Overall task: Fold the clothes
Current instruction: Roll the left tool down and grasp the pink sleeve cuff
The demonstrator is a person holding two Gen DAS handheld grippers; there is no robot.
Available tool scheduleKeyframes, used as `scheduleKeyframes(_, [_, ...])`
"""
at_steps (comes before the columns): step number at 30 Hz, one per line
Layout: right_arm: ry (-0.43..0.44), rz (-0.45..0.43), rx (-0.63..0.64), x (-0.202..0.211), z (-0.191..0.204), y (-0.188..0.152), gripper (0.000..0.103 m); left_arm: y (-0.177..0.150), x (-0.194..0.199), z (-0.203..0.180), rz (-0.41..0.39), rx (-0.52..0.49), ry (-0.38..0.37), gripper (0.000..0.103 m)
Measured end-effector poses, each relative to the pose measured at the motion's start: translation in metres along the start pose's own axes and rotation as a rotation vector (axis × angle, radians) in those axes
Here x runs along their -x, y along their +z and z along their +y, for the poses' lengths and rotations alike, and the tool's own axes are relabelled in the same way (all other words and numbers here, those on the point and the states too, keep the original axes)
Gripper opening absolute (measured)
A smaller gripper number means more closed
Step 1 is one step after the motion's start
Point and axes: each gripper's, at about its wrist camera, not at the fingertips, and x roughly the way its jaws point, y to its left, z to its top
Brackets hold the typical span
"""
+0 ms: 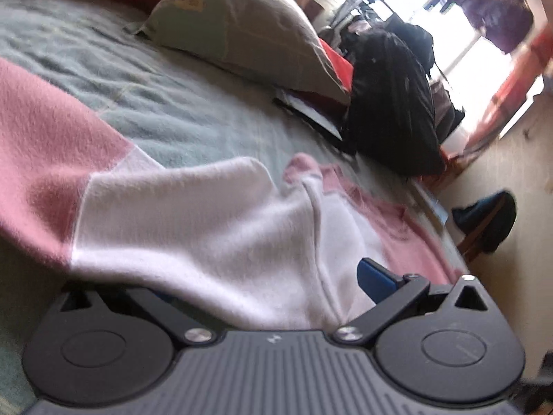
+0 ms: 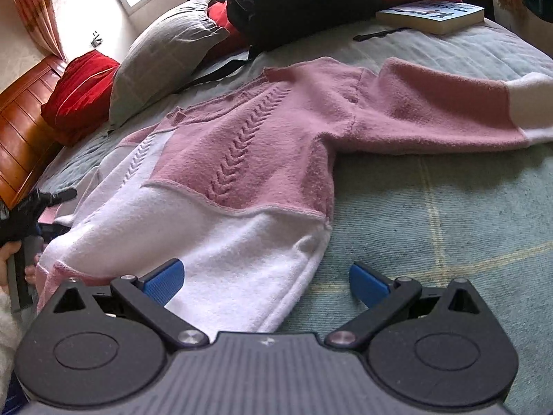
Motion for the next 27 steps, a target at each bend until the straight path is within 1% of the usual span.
scheduleKeyframes(2, [0.002, 0.001, -0.001, 0.000, -0.002, 0.000, 0.103, 0.004, 0.001, 0.005, 0.008, 0.043, -0.020, 0.102])
scheduleKeyframes(4, [0.003, -0.001, -0.001, 0.001, -0.002, -0.001, 0.103, 0.004, 0.003, 0.008, 0.019, 0.032, -0.024, 0.102])
scheduleKeyframes(6, [0.003, -0.003, 0.000, 0.001, -0.003, -0.001, 0.103, 0.006, 0.002, 0.016, 0.005, 0.058, -0.043, 0.100])
scheduleKeyframes(7, [0.004, -0.004, 0.000, 0.001, -0.004, -0.002, 0.103, 0.009, 0.003, 0.020, -0.014, 0.093, -0.044, 0.098])
scheduleKeyframes(8, [0.004, -0.005, 0.000, 0.001, -0.004, -0.002, 0.103, 0.012, 0.004, 0.026, -0.035, 0.134, -0.042, 0.095])
scheduleKeyframes(10, [0.005, -0.006, 0.001, 0.002, -0.005, -0.003, 0.103, 0.017, 0.009, 0.042, -0.103, 0.250, -0.040, 0.088])
scheduleKeyframes(12, [0.006, -0.008, 0.001, 0.002, -0.006, -0.003, 0.103, 0.018, 0.017, 0.059, -0.175, 0.347, -0.006, 0.071])
scheduleKeyframes(14, [0.006, -0.010, 0.002, 0.002, -0.007, -0.004, 0.103, 0.014, 0.022, 0.071, -0.210, 0.398, -0.026, 0.065])
scheduleKeyframes(15, [0.007, -0.011, 0.002, 0.003, -0.008, -0.004, 0.103, 0.012, 0.021, 0.073, -0.210, 0.391, -0.017, 0.057])
scheduleKeyframes(16, [0.010, -0.012, 0.002, 0.003, -0.008, -0.004, 0.103, 0.011, 0.021, 0.075, -0.209, 0.384, -0.007, 0.051])
scheduleKeyframes(17, [0.009, -0.012, 0.000, 0.002, -0.008, -0.004, 0.103, 0.010, 0.020, 0.076, -0.208, 0.377, 0.002, 0.044])
scheduleKeyframes(18, [0.008, -0.011, -0.002, 0.001, -0.008, -0.004, 0.103, 0.012, 0.018, 0.078, -0.204, 0.373, 0.009, 0.042])
scheduleKeyframes(19, [0.003, -0.012, -0.001, 0.001, -0.007, -0.004, 0.103, 0.013, 0.017, 0.080, -0.206, 0.383, 0.002, 0.041])
scheduleKeyframes(20, [-0.002, -0.013, 0.000, 0.000, -0.006, -0.004, 0.103, 0.015, 0.015, 0.084, -0.207, 0.404, -0.001, 0.037])
scheduleKeyframes(21, [-0.007, -0.014, 0.005, 0.000, -0.005, -0.004, 0.103, 0.017, 0.013, 0.087, -0.206, 0.418, -0.001, 0.029])
scheduleKeyframes(23, [-0.018, -0.016, 0.016, 0.000, -0.003, -0.005, 0.103, 0.016, 0.009, 0.092, -0.212, 0.413, 0.019, 0.016])
scheduleKeyframes(27, [-0.024, -0.020, 0.018, 0.001, -0.002, -0.007, 0.103, 0.015, 0.007, 0.090, -0.218, 0.385, 0.047, 0.015])
